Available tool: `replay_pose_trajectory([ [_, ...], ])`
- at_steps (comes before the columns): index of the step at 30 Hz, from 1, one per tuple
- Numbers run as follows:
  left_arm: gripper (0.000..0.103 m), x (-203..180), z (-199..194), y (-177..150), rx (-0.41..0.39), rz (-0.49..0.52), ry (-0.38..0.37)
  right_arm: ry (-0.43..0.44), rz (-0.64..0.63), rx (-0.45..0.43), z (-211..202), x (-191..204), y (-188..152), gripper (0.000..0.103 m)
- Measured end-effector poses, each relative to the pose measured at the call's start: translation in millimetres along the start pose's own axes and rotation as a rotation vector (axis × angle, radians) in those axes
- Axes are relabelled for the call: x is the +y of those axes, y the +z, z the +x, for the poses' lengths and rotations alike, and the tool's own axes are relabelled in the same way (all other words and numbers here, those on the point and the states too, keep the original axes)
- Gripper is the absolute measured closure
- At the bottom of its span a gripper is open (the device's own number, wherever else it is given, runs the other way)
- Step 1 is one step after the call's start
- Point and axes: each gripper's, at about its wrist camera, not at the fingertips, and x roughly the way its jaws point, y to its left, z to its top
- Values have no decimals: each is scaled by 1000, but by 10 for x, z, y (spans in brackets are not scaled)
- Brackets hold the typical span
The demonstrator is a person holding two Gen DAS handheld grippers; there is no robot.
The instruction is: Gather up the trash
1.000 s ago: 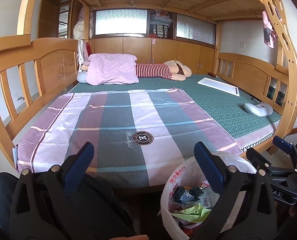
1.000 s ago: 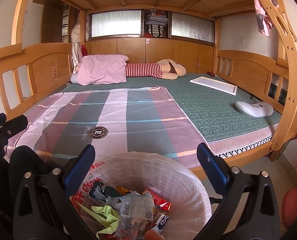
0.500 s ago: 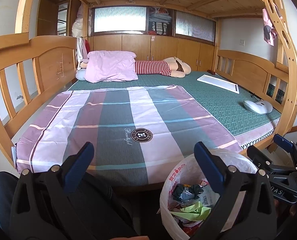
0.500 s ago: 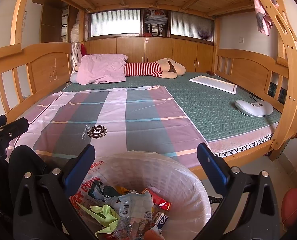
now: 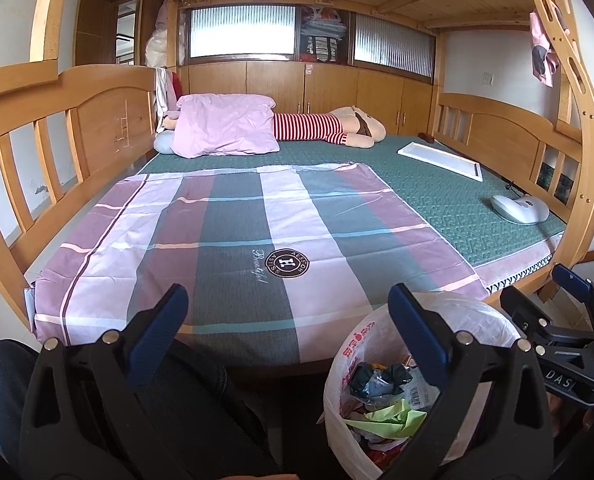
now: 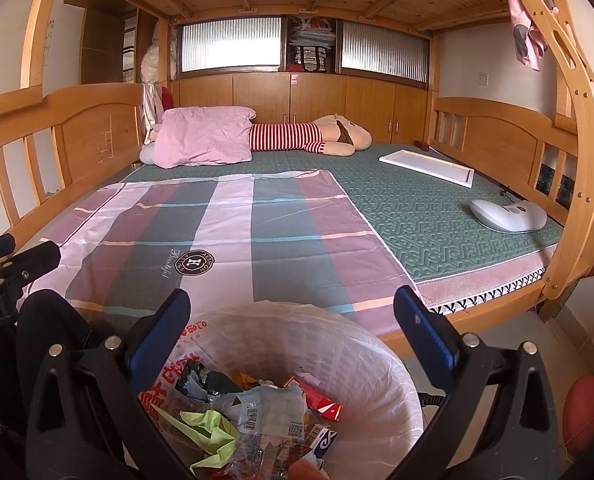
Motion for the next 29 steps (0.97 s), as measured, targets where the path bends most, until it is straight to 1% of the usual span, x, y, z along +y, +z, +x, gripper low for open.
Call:
replay_pose_trajectory([
  [17, 4, -29, 14, -6, 5, 5, 4, 1, 6, 9, 36, -11, -29, 4],
  [29, 4, 6, 29, -15, 9, -16, 14, 0, 7, 13, 46, -14, -30, 4],
])
